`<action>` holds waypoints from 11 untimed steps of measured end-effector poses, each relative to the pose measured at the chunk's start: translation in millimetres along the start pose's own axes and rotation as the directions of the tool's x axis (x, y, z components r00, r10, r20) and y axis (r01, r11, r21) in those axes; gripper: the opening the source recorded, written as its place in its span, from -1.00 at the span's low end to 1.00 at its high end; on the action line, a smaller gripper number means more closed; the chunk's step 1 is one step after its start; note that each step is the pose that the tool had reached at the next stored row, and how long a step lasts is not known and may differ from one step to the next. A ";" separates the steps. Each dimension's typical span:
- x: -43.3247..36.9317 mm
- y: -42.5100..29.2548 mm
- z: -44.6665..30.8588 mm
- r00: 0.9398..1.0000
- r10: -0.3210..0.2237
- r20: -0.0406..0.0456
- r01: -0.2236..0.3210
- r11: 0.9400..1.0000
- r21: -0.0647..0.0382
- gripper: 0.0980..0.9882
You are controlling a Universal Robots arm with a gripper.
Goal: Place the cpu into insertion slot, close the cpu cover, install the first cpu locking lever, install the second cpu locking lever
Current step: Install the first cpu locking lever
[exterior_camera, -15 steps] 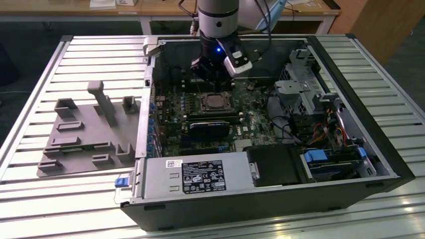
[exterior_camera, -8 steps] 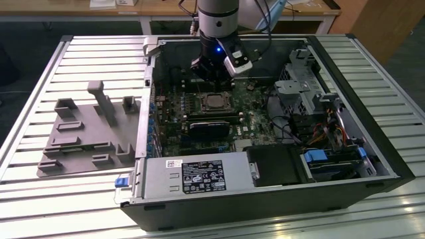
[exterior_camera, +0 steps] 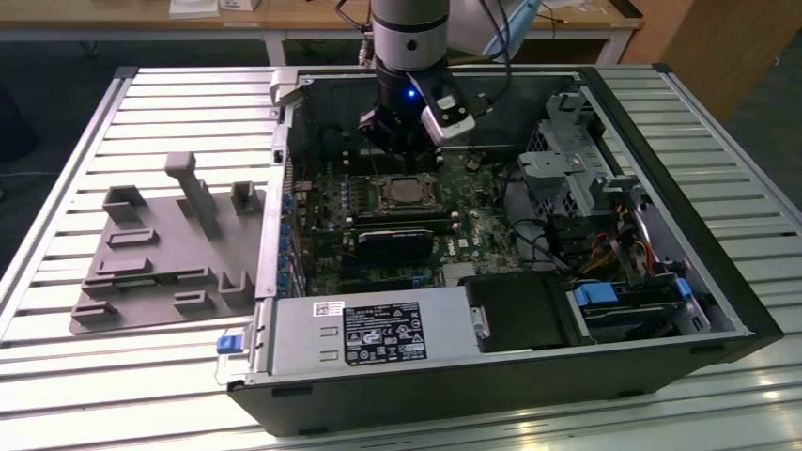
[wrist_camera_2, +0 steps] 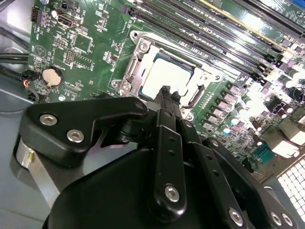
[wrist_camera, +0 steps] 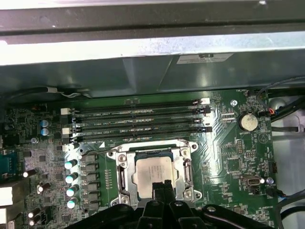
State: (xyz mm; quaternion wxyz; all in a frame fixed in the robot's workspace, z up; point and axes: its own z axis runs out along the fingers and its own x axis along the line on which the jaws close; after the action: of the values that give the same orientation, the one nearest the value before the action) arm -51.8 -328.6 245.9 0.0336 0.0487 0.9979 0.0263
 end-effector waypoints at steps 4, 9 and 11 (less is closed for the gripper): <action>8.2 -0.8 -0.5 1.000 0.000 0.000 0.000 1.000 0.000 -0.99; 21.7 -2.1 -1.4 1.000 0.000 0.000 0.000 1.000 0.000 -0.99; 28.0 -2.7 -1.8 1.000 0.000 0.000 0.000 1.000 0.000 -0.99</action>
State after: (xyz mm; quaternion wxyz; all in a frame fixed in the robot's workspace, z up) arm -79.9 -328.6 245.8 0.0338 0.0487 0.9979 0.0265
